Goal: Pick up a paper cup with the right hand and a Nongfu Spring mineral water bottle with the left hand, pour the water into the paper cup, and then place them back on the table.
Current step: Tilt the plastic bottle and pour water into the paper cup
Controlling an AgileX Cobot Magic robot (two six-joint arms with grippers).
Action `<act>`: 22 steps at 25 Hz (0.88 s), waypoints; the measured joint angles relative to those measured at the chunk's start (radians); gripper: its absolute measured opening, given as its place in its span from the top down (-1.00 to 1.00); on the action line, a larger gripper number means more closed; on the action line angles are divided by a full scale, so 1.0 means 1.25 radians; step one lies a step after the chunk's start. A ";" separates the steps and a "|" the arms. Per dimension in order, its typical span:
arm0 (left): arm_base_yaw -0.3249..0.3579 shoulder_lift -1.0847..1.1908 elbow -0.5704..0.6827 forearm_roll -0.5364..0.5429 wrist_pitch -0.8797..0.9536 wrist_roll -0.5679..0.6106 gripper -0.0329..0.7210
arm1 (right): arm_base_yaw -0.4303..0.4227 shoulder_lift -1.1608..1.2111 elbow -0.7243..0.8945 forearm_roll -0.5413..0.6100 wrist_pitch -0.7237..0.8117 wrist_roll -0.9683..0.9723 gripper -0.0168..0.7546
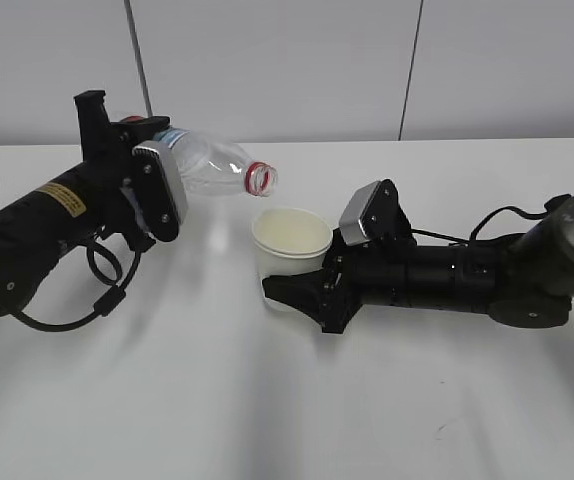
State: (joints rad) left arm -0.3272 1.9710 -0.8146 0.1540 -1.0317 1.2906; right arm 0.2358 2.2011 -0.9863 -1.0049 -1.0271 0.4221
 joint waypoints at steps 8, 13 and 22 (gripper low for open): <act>0.000 0.000 0.000 -0.010 -0.004 0.035 -0.10 | 0.000 0.000 0.000 0.000 0.000 0.002 -0.36; 0.000 0.000 0.000 -0.010 -0.004 0.058 -0.10 | 0.000 0.000 0.000 0.000 0.000 0.002 -0.36; 0.000 0.001 0.000 -0.010 -0.036 0.064 -0.10 | 0.000 0.000 0.000 0.000 0.000 0.002 -0.36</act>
State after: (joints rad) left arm -0.3272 1.9720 -0.8146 0.1411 -1.0770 1.3702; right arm 0.2358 2.2011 -0.9863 -1.0049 -1.0271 0.4245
